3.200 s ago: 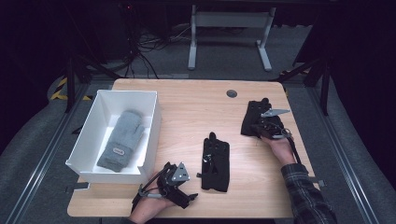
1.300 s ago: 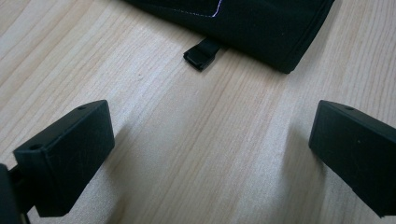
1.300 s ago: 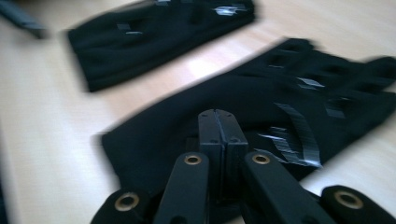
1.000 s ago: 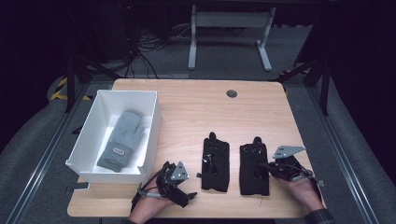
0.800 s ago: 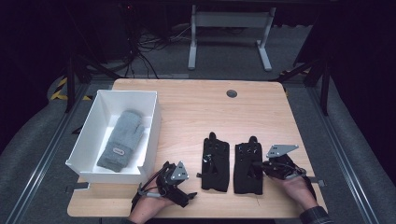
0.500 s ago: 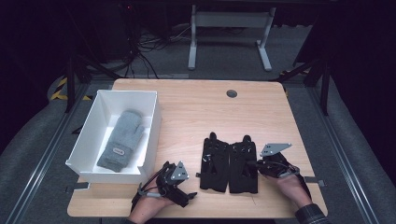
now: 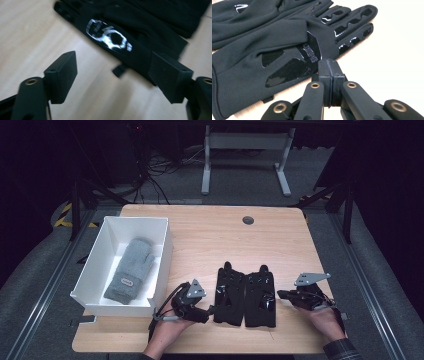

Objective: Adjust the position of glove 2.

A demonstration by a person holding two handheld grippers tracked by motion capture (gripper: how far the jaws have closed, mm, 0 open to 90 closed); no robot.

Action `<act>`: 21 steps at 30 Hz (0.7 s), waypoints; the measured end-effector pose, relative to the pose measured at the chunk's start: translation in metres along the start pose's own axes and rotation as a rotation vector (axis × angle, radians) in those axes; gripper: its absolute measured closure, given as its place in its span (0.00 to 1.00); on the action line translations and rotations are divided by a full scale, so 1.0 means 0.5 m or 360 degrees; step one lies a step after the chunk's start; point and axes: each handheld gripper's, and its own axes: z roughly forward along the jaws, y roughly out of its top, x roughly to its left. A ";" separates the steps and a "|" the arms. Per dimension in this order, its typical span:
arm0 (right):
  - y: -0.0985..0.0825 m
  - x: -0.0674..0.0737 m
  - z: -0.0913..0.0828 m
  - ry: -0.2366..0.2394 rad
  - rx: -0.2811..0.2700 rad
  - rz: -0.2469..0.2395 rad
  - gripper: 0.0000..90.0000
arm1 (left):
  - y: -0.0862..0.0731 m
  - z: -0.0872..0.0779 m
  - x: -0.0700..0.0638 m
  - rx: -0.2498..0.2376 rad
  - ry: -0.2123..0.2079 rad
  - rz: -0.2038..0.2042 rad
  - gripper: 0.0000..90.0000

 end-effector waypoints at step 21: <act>-0.007 -0.002 0.003 0.0020 0.0040 -0.0017 1.00 | 0.067 0.106 0.057 0.0132 -0.0031 -0.0211 0.74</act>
